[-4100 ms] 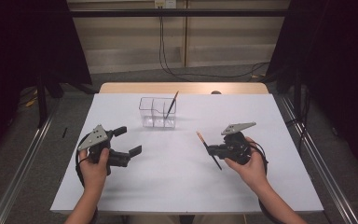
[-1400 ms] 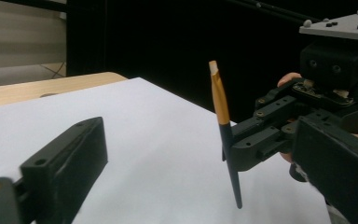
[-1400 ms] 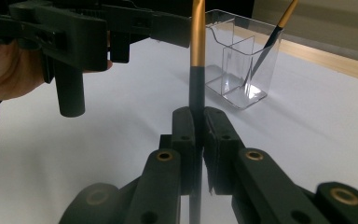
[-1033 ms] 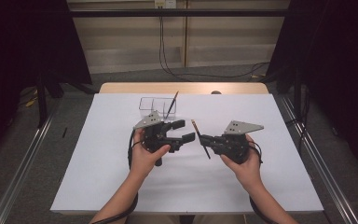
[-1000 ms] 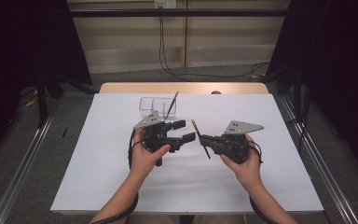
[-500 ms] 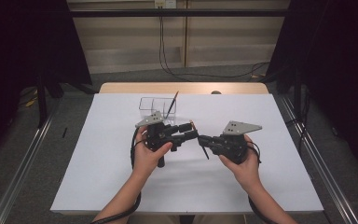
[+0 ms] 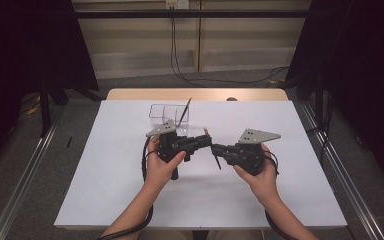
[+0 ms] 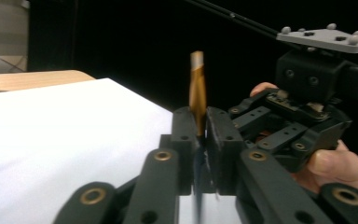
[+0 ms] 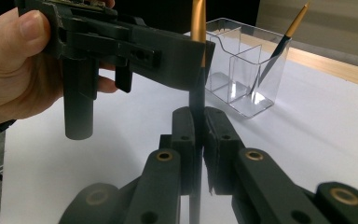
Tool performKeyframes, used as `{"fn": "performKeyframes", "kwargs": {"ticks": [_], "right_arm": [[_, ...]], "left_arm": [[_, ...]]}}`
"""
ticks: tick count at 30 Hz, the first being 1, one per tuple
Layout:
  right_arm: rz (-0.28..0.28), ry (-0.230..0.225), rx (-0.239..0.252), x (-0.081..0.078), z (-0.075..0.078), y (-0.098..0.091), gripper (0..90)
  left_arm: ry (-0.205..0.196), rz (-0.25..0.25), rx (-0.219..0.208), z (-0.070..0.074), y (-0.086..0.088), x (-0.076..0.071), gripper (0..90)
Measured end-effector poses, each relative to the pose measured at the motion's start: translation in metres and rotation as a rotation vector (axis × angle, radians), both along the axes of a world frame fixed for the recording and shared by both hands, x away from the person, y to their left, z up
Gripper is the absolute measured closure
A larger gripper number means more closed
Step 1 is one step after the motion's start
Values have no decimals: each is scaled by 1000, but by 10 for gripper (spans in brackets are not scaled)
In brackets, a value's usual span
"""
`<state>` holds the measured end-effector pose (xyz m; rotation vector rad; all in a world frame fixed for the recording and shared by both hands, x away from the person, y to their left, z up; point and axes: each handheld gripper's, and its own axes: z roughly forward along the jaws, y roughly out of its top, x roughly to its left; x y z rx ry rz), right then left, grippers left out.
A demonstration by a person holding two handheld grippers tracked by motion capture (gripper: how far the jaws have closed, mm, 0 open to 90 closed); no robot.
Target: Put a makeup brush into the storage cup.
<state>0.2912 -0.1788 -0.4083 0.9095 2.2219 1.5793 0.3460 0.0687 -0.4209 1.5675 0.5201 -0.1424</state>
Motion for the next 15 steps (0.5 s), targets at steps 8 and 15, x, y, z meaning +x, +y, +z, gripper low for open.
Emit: {"fn": "performKeyframes", "kwargs": {"ticks": [8,15], "right_arm": [[2,8,15,0,-1,1,832],[1,16,31,0,-3,4,831]], "left_arm": [[-9,-2,8,2,0,0,837],[-34,-8,23,4,-2,-2,834]]}}
